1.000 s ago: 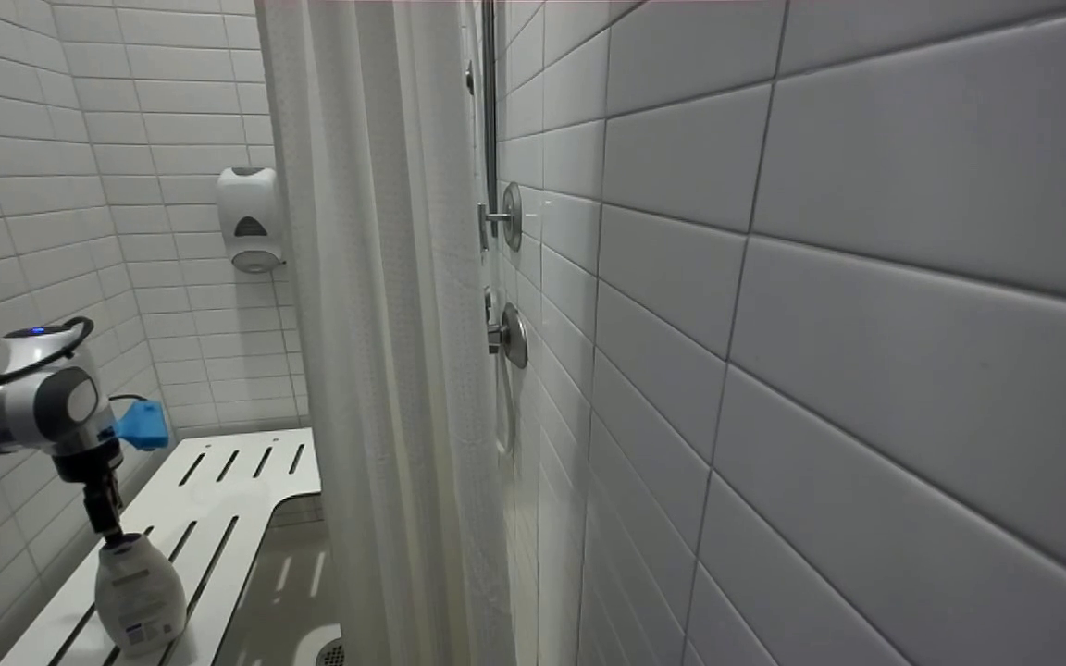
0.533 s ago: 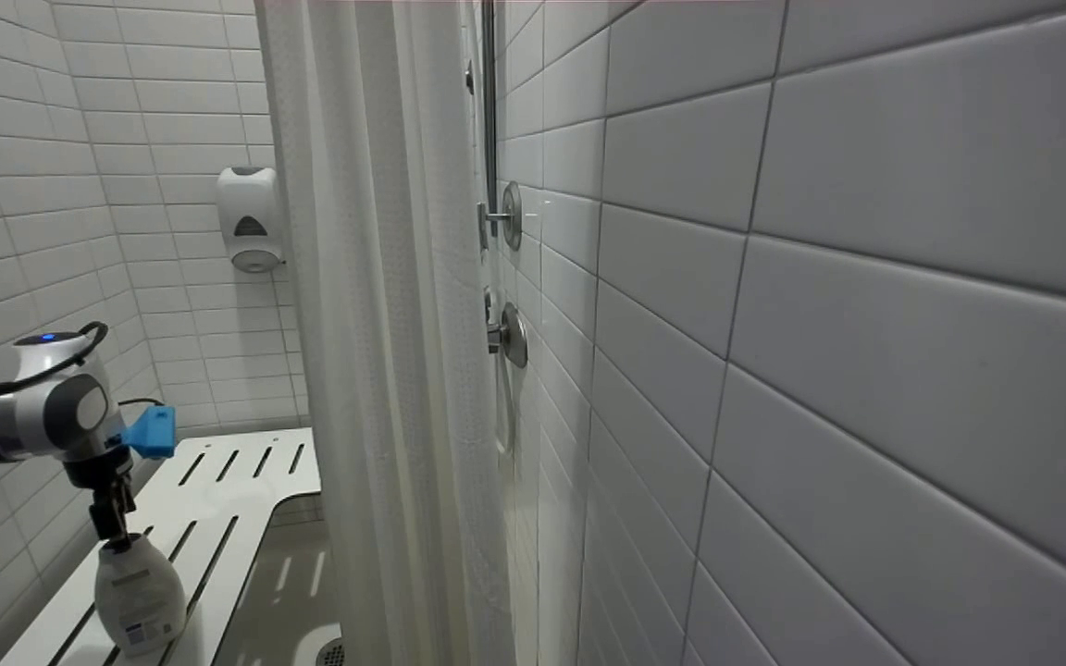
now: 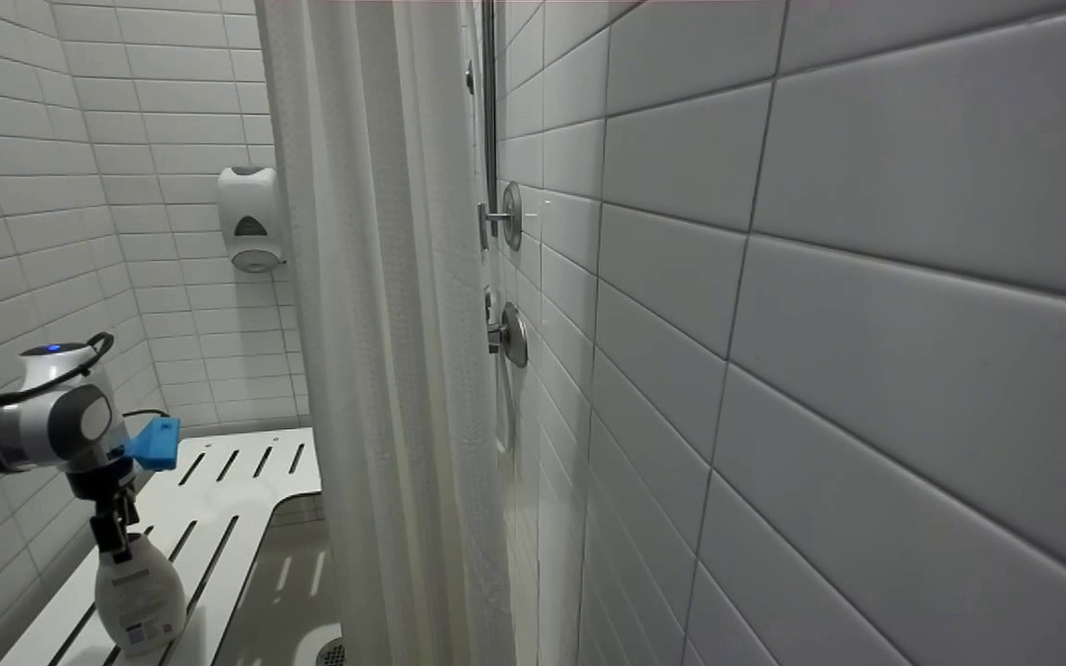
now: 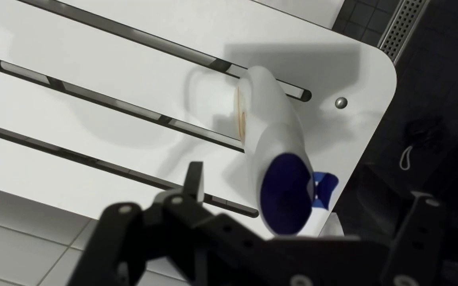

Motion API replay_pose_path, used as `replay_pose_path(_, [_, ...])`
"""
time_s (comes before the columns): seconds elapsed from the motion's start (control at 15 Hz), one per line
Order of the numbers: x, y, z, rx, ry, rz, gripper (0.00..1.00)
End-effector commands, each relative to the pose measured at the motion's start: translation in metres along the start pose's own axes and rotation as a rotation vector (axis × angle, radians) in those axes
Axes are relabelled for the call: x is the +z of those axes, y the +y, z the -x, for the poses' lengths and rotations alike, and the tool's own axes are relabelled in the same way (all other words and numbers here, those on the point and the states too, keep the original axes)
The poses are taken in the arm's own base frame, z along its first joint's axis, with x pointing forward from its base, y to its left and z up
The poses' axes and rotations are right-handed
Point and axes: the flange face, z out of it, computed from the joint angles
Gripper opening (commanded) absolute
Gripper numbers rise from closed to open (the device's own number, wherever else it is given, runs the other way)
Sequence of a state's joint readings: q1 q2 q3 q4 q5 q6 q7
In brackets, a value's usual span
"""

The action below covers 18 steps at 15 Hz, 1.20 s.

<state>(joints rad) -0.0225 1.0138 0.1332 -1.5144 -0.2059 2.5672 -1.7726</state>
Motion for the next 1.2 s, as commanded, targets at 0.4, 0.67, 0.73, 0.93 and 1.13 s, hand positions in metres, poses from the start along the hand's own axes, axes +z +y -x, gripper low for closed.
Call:
replay_pose_path(0.4, [0.023,0.001,0.013,0.0,0.026,-0.022,1.0])
replay_pose_path(0.67, [0.03,0.008,0.01,-0.036,0.033,-0.038,1.0])
replay_pose_path(0.73, [0.031,0.009,0.01,-0.041,0.033,-0.04,1.0])
replay_pose_path(0.93, [0.032,0.015,0.012,-0.049,0.039,-0.048,1.0])
replay_pose_path(1.13, [0.033,0.019,0.018,-0.052,0.039,-0.051,1.0])
